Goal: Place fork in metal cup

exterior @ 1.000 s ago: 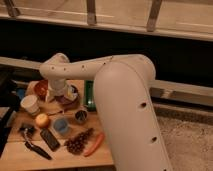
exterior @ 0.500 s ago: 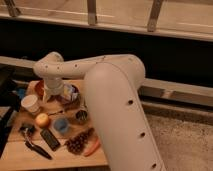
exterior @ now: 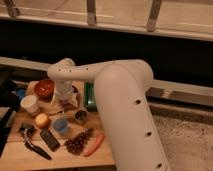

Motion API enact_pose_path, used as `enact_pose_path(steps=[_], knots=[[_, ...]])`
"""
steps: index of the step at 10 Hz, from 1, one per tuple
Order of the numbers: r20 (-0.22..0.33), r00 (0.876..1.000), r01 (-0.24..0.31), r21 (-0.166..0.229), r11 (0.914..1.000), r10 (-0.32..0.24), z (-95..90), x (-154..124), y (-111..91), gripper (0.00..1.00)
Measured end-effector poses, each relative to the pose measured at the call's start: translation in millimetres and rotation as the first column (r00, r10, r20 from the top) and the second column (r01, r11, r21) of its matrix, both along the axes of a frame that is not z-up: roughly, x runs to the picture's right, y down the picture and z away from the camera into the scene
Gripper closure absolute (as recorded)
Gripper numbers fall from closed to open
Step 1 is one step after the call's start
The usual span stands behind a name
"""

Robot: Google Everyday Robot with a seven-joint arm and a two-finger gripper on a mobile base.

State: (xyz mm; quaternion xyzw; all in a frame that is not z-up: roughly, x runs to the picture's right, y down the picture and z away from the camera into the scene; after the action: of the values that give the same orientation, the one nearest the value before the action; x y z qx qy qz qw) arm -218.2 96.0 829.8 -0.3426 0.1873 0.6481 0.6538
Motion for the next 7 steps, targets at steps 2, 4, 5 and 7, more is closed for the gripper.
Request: enact_pose_path(steps=[2,4,5,7], knots=[[0.001,1.000,-0.016,-0.029,0.9995,0.016,11.7,5,14,0.20],[0.010,1.000,-0.005,-0.042,0.9991,0.005,21.3,0,21,0.20],[0.017,1.000,0.001,-0.034,0.9994,0.000,24.8,-2,18,0.20],[0.037,0.999,0.027,-0.014,0.9995,-0.027,33.6,-11,14,0.20]])
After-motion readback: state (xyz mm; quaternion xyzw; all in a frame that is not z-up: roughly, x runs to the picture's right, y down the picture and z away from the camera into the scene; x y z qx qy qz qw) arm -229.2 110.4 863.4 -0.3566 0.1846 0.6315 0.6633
